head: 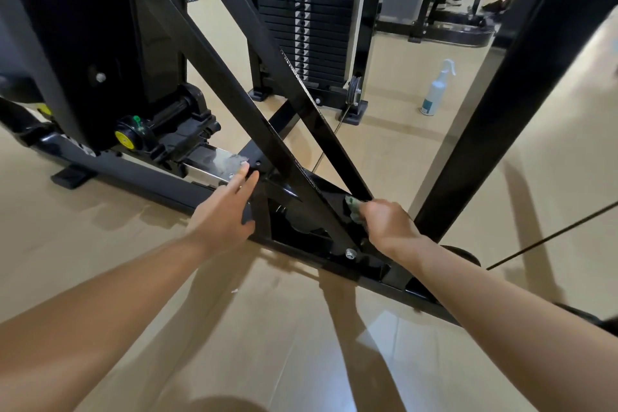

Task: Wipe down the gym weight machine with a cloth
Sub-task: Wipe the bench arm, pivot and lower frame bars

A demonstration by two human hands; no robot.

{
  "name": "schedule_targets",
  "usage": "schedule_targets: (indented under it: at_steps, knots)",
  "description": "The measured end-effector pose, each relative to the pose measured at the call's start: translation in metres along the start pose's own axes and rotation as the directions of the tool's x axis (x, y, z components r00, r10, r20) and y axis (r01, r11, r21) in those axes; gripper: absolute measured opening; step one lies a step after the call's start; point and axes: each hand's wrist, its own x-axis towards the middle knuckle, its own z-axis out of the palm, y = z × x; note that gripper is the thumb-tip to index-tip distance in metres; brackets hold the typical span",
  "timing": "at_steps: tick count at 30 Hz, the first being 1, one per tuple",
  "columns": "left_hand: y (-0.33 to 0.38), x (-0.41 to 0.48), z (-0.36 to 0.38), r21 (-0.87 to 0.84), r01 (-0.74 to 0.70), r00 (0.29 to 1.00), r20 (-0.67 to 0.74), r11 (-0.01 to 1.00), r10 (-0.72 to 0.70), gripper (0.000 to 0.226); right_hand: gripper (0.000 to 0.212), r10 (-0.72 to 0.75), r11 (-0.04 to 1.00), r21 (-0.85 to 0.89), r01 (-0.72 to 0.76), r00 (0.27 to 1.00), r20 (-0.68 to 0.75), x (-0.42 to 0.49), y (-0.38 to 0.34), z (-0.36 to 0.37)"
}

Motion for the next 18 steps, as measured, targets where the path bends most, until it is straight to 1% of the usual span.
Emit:
schedule_targets:
  at_steps: [1,2,3,4,5,6,8,10,11,12,13,15,17,18]
  knots:
    - [0.002,-0.001,0.001,0.005,0.01,1.0,0.001,1.0,-0.01,0.092,0.019,0.024,1.0,0.001,-0.024,0.999,0.044,-0.003,-0.001,0.004]
    - [0.004,-0.002,0.003,0.008,0.016,1.0,-0.003,1.0,-0.016,0.092,0.016,0.08,0.993,0.075,-0.086,0.994,0.073,-0.006,-0.003,0.005]
    - [0.006,-0.003,0.005,0.007,0.012,1.0,-0.012,1.0,-0.012,0.091,0.013,0.106,0.989,0.089,-0.116,0.989,0.104,-0.009,-0.004,0.006]
    - [0.008,-0.005,0.007,-0.001,0.003,1.0,-0.024,1.0,-0.003,0.089,0.01,0.076,0.989,0.115,-0.088,0.992,0.105,-0.014,-0.001,0.009]
    - [0.011,-0.007,0.008,-0.022,-0.009,0.999,-0.041,1.0,0.009,0.085,0.009,0.074,0.995,0.07,-0.078,0.996,0.059,-0.022,0.001,0.012]
    - [0.015,-0.009,0.009,-0.056,-0.026,0.998,-0.059,0.998,0.023,0.078,0.012,0.184,0.966,0.179,-0.187,0.982,0.031,-0.028,0.005,0.016]
    - [0.024,-0.014,0.01,-0.144,-0.055,0.996,-0.081,0.988,0.044,0.064,0.016,0.204,0.929,0.314,-0.196,0.979,0.01,-0.041,0.008,0.024]
    - [0.036,-0.017,0.011,-0.246,-0.04,0.999,-0.035,0.968,0.033,0.051,0.017,0.27,0.836,0.51,-0.204,0.961,-0.057,-0.05,0.003,0.031]
    - [0.044,-0.018,0.012,-0.319,-0.01,1.0,0.009,0.948,0.013,0.045,0.019,0.277,0.779,0.597,-0.192,0.959,-0.052,-0.053,-0.003,0.032]
    - [0.052,-0.019,0.014,-0.411,0.041,0.998,0.059,0.911,-0.019,0.039,0.022,0.294,0.707,0.683,-0.182,0.955,-0.05,-0.056,-0.01,0.032]
    - [0.059,-0.019,0.015,-0.507,0.104,0.992,0.11,0.856,-0.055,0.035,0.025,0.3,0.658,0.733,-0.172,0.953,-0.046,-0.058,-0.017,0.033]
    - [0.074,-0.019,0.016,-0.645,0.213,0.973,0.205,0.734,-0.102,0.033,0.027,0.285,0.6,0.79,-0.124,0.956,-0.067,-0.06,-0.031,0.03]
    - [0.088,-0.02,0.014,-0.737,0.291,0.95,0.301,0.61,-0.089,0.035,0.027,0.278,0.54,0.84,-0.049,0.953,-0.123,-0.061,-0.045,0.021]
    - [0.095,-0.022,0.013,-0.783,0.334,0.933,0.353,0.524,-0.067,0.035,0.026,0.272,0.509,0.86,-0.019,0.952,-0.14,-0.063,-0.052,0.016]
